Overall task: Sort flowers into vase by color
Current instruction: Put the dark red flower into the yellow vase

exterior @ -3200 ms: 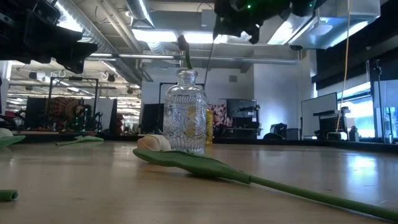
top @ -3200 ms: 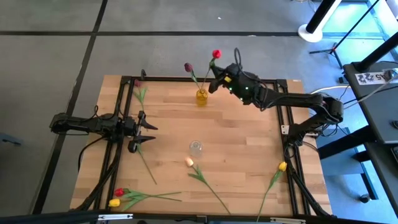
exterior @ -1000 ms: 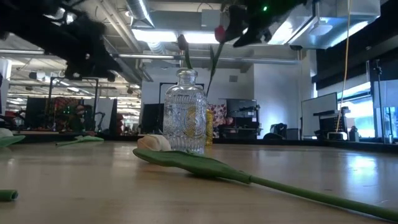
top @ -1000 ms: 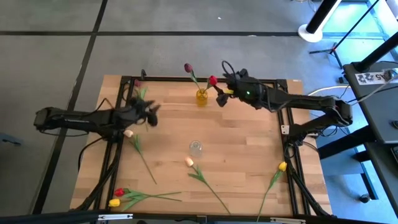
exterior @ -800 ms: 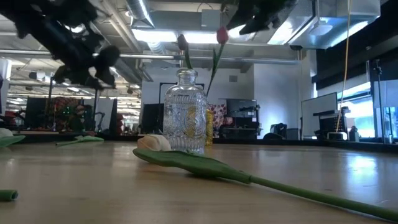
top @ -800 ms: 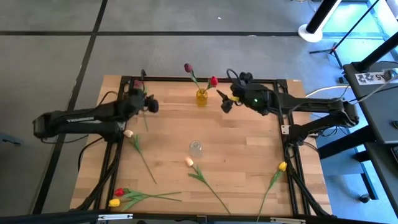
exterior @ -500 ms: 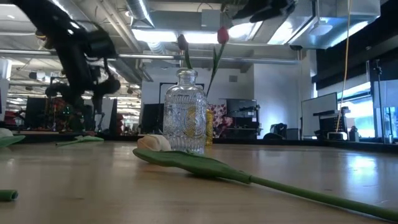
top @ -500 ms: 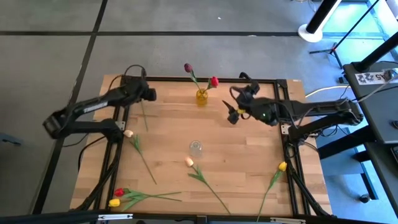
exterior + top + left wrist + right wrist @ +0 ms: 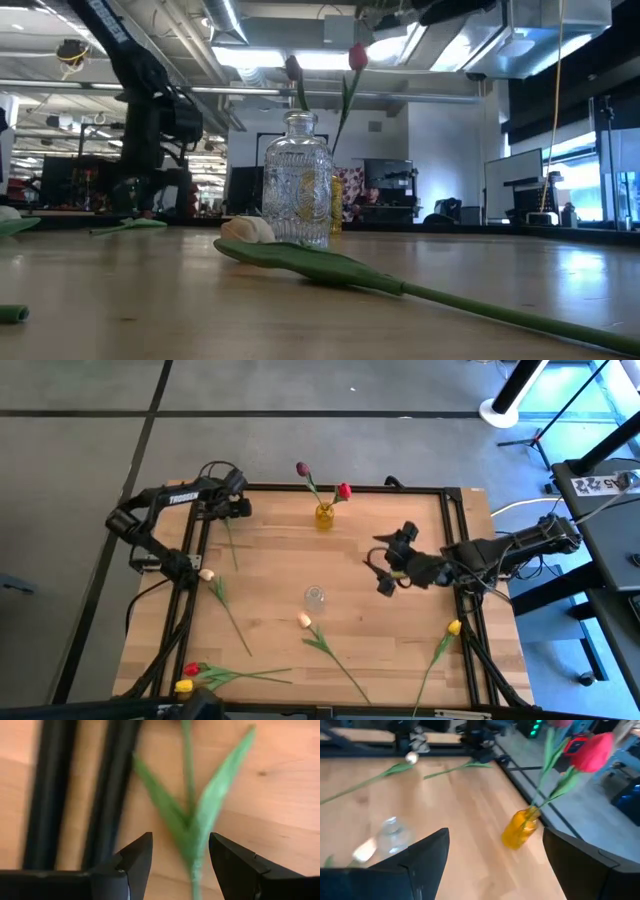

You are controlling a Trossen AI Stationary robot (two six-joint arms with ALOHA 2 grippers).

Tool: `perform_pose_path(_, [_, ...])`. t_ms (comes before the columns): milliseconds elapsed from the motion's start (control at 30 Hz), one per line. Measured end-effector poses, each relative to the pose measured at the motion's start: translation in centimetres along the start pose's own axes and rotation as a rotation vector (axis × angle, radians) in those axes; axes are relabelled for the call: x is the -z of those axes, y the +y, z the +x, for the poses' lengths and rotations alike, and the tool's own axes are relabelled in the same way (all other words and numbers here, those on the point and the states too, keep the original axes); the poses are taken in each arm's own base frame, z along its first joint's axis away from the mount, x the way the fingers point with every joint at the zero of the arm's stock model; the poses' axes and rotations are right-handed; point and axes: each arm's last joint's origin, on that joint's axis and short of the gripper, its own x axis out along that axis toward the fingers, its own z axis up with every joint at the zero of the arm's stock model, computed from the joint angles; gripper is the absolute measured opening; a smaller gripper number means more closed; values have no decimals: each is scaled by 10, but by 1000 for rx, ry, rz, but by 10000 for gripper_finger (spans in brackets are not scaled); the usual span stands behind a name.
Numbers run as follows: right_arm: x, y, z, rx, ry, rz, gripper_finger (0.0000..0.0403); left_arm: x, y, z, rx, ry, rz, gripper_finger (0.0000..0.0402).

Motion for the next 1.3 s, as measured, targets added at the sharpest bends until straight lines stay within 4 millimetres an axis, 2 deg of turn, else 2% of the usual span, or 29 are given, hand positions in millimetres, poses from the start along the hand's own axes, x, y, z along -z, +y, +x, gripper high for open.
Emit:
perform_pose_path(233, [14,16,-17,-68,64,20,319,3,-6,15,2,80,-33,188])
perform_pose_path(333, [22,21,-26,-53,92,25,319,7,-7,22,0,102,-45,173])
perform_pose_path(433, [29,25,-34,-43,111,28,319,8,-11,22,11,87,-13,136])
perform_pose_path(633, [39,36,-52,-92,127,5,319,16,-17,10,45,3,30,20])
perform_pose_path(700, [41,39,-57,-110,128,2,319,18,-17,0,75,-21,50,12])
perform_pose_path(800, [43,42,-62,-133,125,-5,319,21,-16,-27,169,-120,93,12])
perform_pose_path(967, [46,46,-69,-163,117,-24,319,42,-10,-93,421,-366,172,11])
perform_pose_path(1033, [49,47,-67,-140,100,-23,319,61,-7,-123,608,-489,225,10])
perform_pose_path(1100, [56,48,-63,-106,88,-36,319,87,-3,-145,815,-592,300,10])
perform_pose_path(1233, [69,50,-52,-31,35,-31,319,133,-1,-169,1161,-871,421,10])
perform_pose_path(1300, [73,50,-45,9,8,-12,319,152,-2,-173,1296,-1003,476,10])
